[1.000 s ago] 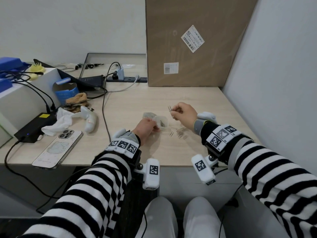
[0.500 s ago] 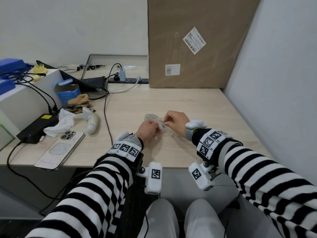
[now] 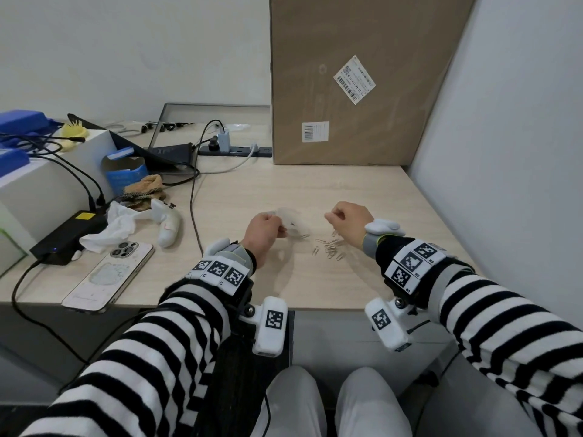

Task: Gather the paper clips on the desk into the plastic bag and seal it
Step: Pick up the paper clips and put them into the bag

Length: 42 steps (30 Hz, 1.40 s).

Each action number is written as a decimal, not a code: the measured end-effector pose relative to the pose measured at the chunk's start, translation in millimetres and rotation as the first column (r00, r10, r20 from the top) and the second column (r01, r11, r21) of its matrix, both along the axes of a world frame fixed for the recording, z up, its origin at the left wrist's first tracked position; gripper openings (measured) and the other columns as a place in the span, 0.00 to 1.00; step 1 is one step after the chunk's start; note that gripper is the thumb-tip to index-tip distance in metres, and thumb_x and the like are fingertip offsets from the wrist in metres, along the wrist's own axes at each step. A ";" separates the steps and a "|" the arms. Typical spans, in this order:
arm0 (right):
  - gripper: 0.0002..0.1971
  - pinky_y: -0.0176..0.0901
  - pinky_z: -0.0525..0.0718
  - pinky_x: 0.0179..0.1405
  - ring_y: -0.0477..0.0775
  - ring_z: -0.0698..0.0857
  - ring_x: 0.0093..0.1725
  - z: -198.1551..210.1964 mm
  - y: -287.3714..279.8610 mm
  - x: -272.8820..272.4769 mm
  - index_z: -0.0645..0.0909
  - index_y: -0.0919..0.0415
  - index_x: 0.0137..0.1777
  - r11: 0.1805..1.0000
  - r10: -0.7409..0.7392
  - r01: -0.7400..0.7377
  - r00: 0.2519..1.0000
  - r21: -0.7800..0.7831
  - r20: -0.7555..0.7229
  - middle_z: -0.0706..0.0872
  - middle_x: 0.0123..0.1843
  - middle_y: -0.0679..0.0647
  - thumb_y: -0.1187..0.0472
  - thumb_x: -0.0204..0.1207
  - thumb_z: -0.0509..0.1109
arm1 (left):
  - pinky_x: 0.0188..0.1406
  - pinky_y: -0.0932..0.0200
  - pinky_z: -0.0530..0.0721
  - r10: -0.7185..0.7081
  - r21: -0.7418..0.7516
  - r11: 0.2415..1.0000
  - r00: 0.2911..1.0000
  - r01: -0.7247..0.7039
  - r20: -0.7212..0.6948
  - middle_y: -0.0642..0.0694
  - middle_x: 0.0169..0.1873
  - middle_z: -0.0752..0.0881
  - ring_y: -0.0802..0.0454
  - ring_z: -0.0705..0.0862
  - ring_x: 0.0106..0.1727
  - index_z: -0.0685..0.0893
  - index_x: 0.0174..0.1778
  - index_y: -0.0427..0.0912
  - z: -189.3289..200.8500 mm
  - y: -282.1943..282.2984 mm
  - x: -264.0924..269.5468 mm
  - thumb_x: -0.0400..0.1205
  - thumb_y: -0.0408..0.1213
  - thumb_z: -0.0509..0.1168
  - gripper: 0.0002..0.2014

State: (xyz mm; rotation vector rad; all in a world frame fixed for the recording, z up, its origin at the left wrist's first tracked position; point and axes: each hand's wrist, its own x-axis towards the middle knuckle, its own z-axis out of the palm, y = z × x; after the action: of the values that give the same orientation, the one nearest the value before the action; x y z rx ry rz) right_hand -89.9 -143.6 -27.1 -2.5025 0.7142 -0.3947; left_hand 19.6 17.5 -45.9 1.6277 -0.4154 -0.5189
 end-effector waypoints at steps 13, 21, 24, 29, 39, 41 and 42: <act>0.19 0.47 0.67 0.73 0.59 0.70 0.77 -1.5 27.6 2.4 0.74 0.59 0.73 0.932 0.268 -0.339 0.882 -0.130 -0.387 0.75 0.76 0.55 0.56 0.85 0.56 | 0.29 0.60 0.67 -0.086 0.213 0.975 0.994 0.068 0.075 0.44 0.20 0.71 0.49 0.67 0.25 0.70 0.20 0.42 -14.9 18.1 22.8 0.72 0.28 0.54 0.14; 0.30 0.61 0.51 0.80 0.58 0.47 0.85 -16.8 37.9 14.5 0.55 0.60 0.82 0.866 0.252 -0.467 0.717 -0.179 -0.650 0.57 0.85 0.54 0.45 0.85 0.50 | 0.33 0.60 0.76 -0.066 0.239 0.969 0.998 0.065 -0.004 0.38 0.26 0.78 0.47 0.76 0.29 0.76 0.26 0.35 -12.8 17.3 27.6 0.79 0.25 0.52 0.16; 0.31 0.64 0.46 0.80 0.57 0.45 0.86 -18.6 21.7 0.7 0.54 0.58 0.83 0.874 0.193 -0.438 0.709 -0.210 -0.679 0.53 0.86 0.51 0.42 0.84 0.47 | 0.35 0.60 0.76 -0.064 0.215 0.974 0.997 0.071 -0.039 0.38 0.26 0.78 0.47 0.76 0.29 0.75 0.26 0.35 -13.7 15.5 30.1 0.80 0.24 0.52 0.16; 0.27 0.57 0.51 0.83 0.54 0.46 0.86 -0.5 -5.6 -18.0 0.55 0.57 0.83 0.939 0.204 -0.319 0.821 -0.132 -0.533 0.54 0.86 0.50 0.48 0.87 0.48 | 0.31 0.62 0.76 -0.080 0.216 0.972 0.995 0.089 -0.053 0.38 0.25 0.77 0.48 0.76 0.28 0.75 0.26 0.35 -15.8 13.4 33.1 0.81 0.24 0.51 0.17; 0.28 0.49 0.58 0.81 0.60 0.61 0.83 -4.5 3.5 -5.4 0.56 0.63 0.82 0.955 0.223 -0.294 0.772 -0.023 -0.595 0.57 0.85 0.59 0.50 0.87 0.50 | 0.28 0.63 0.76 -0.083 0.217 0.972 0.996 0.088 -0.032 0.40 0.24 0.78 0.48 0.77 0.28 0.75 0.25 0.35 -15.0 15.6 30.8 0.81 0.24 0.51 0.17; 0.28 0.44 0.54 0.81 0.56 0.57 0.84 -2.7 5.5 -14.0 0.54 0.60 0.83 0.946 0.270 -0.324 0.761 0.015 -0.589 0.54 0.86 0.56 0.49 0.87 0.49 | 0.29 0.63 0.76 -0.081 0.217 0.972 0.996 0.087 -0.038 0.39 0.26 0.78 0.48 0.77 0.29 0.75 0.26 0.35 -13.8 15.7 30.7 0.80 0.23 0.51 0.17; 0.27 0.43 0.55 0.80 0.55 0.59 0.84 -1.7 5.0 -19.0 0.57 0.58 0.83 0.945 0.287 -0.326 0.768 0.037 -0.573 0.56 0.85 0.54 0.49 0.87 0.50 | 0.29 0.63 0.76 -0.080 0.215 0.973 0.996 0.087 -0.040 0.39 0.27 0.77 0.48 0.77 0.29 0.75 0.27 0.35 -13.7 15.4 30.7 0.81 0.23 0.51 0.17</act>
State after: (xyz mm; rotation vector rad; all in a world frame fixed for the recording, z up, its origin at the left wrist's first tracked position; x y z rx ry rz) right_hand -108.9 -138.5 -28.8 -2.7516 0.4798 0.4921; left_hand 50.3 32.9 -59.6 1.8150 -0.4165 -0.6713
